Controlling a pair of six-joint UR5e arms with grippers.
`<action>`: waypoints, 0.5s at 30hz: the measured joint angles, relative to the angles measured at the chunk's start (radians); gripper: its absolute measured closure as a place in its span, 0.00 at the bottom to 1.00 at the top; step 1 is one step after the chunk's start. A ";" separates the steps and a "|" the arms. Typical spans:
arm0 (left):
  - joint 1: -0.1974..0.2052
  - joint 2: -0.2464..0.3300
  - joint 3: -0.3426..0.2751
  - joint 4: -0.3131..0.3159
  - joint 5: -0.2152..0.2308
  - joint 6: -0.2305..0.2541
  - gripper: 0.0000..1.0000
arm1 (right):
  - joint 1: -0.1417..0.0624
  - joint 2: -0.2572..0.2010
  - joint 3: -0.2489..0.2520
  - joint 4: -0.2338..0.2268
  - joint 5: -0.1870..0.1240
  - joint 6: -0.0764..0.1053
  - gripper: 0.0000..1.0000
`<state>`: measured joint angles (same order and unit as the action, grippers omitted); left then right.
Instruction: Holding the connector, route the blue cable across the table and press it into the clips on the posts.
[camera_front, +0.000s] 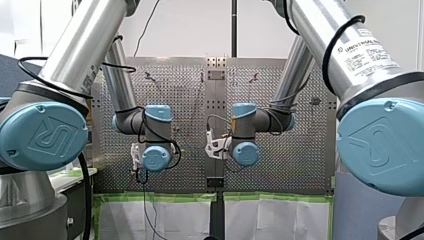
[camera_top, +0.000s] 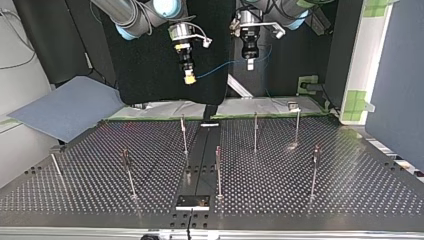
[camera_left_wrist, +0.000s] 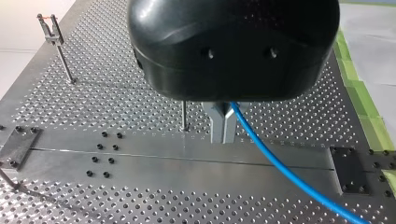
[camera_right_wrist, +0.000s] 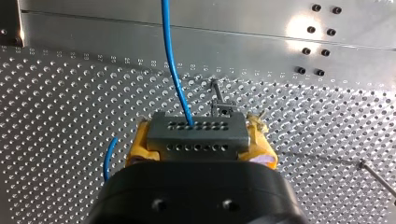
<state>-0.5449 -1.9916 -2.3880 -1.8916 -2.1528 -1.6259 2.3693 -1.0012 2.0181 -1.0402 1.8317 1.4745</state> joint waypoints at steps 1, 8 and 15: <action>0.000 0.000 0.000 0.000 0.000 0.000 1.00 | 0.000 0.000 0.000 0.000 0.000 0.000 1.00; 0.001 0.001 -0.001 -0.001 0.000 -0.001 1.00 | 0.000 0.000 0.000 0.000 0.000 0.000 1.00; 0.010 0.046 -0.046 -0.046 -0.001 -0.006 1.00 | -0.010 0.021 -0.021 0.021 -0.002 0.000 1.00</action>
<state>-0.5349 -1.9454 -2.4341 -1.9376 -2.1543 -1.6317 2.3590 -0.9804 1.9974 -1.0194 1.8293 1.4745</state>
